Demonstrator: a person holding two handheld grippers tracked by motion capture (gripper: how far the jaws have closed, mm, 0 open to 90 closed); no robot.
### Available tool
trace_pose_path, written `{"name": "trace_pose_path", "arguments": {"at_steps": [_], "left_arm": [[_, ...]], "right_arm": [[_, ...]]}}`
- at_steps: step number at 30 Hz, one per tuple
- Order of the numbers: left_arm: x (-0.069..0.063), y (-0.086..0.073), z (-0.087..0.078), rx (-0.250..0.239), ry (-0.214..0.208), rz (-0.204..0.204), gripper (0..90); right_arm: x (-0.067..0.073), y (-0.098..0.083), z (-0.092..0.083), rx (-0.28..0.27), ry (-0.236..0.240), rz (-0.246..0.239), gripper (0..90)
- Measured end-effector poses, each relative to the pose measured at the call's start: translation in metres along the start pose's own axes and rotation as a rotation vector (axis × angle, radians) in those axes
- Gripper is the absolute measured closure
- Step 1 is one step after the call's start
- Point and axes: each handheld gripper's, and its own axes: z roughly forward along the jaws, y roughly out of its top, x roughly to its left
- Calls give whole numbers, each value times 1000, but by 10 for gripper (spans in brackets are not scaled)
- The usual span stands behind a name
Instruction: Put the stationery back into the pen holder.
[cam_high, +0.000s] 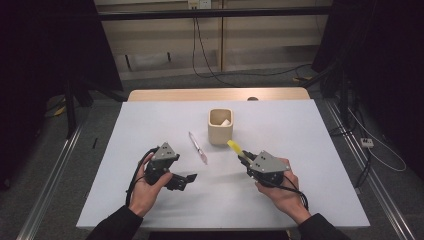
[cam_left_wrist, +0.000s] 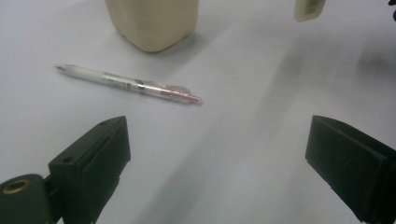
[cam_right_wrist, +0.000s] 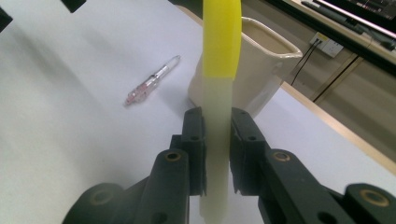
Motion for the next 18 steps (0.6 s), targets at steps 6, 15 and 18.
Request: {"name": "trace_pose_path", "arguments": {"at_steps": [6,15,18], "left_arm": [[-2,-16,-9,-4,59,-10,69],[9,-29,-14,-49,81,-69,64],[12,-31,-18,-61,75,-89,65]], "right_arm": [[-9,5,1,-39,21,108,781],[-29,20,13,-113,-20,163,781],[-34,26,17,-135,-22,186,781]]}}
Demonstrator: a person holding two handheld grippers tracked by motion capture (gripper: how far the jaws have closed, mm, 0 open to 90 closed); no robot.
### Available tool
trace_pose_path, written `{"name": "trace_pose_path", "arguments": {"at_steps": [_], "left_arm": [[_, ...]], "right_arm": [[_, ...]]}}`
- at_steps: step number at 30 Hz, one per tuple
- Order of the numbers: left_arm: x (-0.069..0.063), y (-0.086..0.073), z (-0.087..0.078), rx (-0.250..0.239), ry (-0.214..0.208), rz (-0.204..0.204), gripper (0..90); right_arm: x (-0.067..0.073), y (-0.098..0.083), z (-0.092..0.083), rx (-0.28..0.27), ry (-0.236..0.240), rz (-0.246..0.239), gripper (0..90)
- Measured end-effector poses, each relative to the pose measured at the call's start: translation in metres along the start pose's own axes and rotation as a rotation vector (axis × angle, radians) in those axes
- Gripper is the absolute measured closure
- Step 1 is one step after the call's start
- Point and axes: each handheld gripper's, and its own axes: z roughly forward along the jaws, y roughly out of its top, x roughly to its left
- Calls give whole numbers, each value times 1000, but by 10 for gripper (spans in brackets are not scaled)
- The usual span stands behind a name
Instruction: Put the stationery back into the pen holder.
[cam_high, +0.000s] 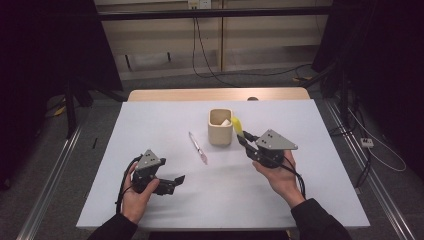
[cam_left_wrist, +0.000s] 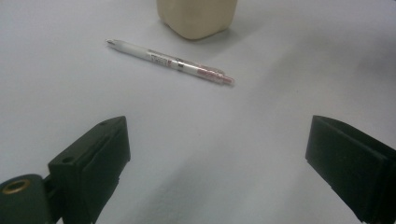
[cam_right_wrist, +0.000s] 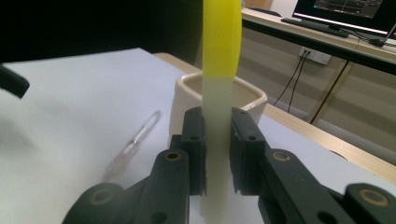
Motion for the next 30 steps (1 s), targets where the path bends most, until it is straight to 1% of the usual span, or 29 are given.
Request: {"name": "trace_pose_path", "arguments": {"at_steps": [1,2,5,6,8,10,13,15,16,17,18,19,21,23,24,27,28,30], "left_arm": [[1,-1,0,-3,-8,-1,65],[1,-1,0,0,-7,8,64],[1,-2,1,4,-3,11,64],[1,-3,1,10,2,12,64],[1,-5,3,11,3,7,64],[0,-5,4,22,13,16,64],[-1,-6,6,20,17,23,64],[-2,-7,7,22,12,18,64],[-1,-7,7,25,15,23,64],[-2,-8,8,26,14,14,64],[-1,-8,8,29,15,17,64],[-1,-8,9,30,14,12,64],[-1,-9,9,37,11,22,64],[-1,-9,9,37,11,23,64],[-1,-9,9,38,12,24,64],[-1,-9,10,40,17,17,64],[0,-9,9,43,20,23,64],[0,-10,9,33,19,13,64]], "right_arm": [[-1,2,1,-4,-2,4,782],[-3,4,3,-9,-2,10,781],[-8,9,8,-26,0,46,781],[-10,11,10,-29,7,58,782],[-14,14,14,-33,32,101,781],[-17,16,19,-39,29,111,781],[-19,20,26,-57,32,120,781],[-18,24,30,-61,31,122,781],[-19,26,32,-67,32,124,781],[-20,29,34,-73,29,125,781],[-21,31,36,-75,26,127,781],[-22,33,40,-77,21,129,781],[-24,37,47,-73,15,144,781],[-25,40,53,-77,12,149,781],[-26,42,56,-81,12,160,781],[-27,47,65,-83,6,161,781],[-27,48,68,-84,3,165,781],[-27,49,74,-76,-1,163,781]]}}
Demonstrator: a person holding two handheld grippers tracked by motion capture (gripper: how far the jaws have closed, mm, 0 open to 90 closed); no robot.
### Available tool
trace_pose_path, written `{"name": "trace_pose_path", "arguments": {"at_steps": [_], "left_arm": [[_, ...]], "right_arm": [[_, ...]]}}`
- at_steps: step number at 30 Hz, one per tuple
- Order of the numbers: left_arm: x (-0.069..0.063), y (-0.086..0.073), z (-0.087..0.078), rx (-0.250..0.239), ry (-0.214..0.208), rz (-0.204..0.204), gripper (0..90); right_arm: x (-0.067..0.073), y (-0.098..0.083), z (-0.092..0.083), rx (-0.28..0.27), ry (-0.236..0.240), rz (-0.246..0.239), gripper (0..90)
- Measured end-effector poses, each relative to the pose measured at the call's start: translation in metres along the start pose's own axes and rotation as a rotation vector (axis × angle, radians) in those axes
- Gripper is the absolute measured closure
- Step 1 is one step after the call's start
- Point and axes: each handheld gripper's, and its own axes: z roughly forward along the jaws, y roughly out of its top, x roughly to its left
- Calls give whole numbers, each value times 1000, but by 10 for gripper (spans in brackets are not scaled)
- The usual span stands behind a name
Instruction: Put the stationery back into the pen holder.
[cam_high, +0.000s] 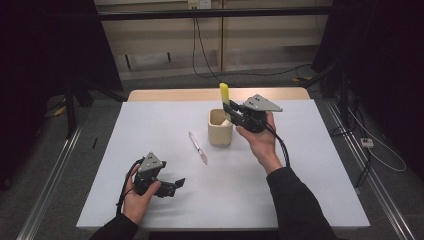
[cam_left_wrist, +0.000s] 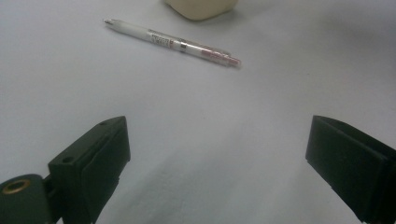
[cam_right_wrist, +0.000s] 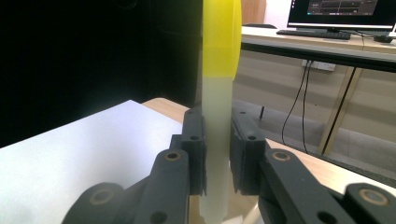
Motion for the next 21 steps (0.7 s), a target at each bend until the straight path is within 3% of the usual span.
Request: {"name": "trace_pose_path", "arguments": {"at_steps": [7,21], "left_arm": [[-1,0,1,9,6,7,64],[-1,-2,3,25,2,14,64]], "right_arm": [[1,-9,16,34,-3,17,781],[0,-30,19,88,-3,73,774]]}}
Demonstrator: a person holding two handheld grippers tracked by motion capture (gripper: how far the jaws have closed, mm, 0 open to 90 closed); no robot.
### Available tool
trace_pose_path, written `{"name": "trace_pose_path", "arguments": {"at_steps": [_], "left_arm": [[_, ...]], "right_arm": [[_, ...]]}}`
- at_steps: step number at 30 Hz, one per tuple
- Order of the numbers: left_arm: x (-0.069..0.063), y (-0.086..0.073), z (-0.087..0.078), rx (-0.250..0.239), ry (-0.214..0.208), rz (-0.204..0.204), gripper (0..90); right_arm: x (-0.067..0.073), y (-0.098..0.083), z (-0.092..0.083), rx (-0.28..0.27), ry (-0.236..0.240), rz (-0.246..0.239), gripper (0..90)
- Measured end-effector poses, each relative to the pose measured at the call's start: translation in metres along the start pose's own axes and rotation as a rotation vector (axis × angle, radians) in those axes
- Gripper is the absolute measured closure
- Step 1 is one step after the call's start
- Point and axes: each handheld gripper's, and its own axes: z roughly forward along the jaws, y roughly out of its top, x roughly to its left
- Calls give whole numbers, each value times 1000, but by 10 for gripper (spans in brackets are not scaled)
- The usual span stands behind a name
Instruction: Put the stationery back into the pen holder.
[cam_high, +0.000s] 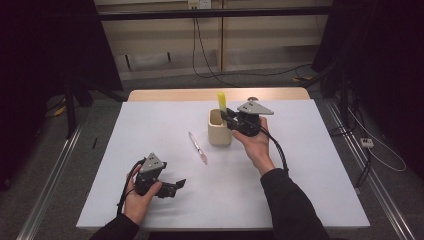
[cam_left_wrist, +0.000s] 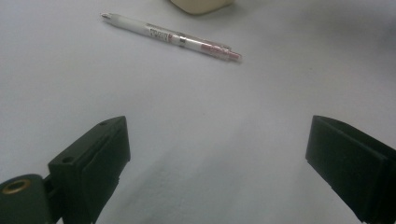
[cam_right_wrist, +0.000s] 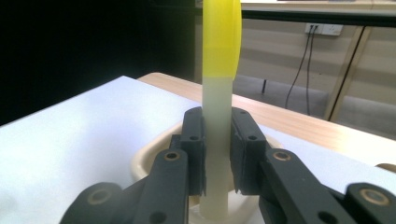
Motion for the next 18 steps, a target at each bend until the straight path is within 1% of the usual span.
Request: {"name": "trace_pose_path", "arguments": {"at_steps": [2,3,5,6,10,11,13,16,18], "left_arm": [[0,0,0,-4,-1,-2,64],[0,0,0,-4,0,-1,64],[-1,-1,1,-6,0,-1,64],[-1,-1,1,-5,0,-2,64],[0,0,0,-8,10,-1,63],[0,0,0,-8,12,1,63],[0,1,0,-10,15,1,63],[0,2,0,-15,10,2,64],[-1,4,0,-11,-2,-1,64]], "right_arm": [[2,1,-1,-2,4,1,717],[2,1,-1,2,0,-1,716],[3,1,-3,3,-7,-16,684],[2,1,-4,-4,-7,-11,662],[0,0,-11,-1,-17,-12,503],[-1,-1,-14,0,-15,-3,464],[-3,-3,-18,3,-20,4,410],[-4,-8,-25,22,-21,-15,308],[-4,-10,-30,35,-28,-34,241]]}}
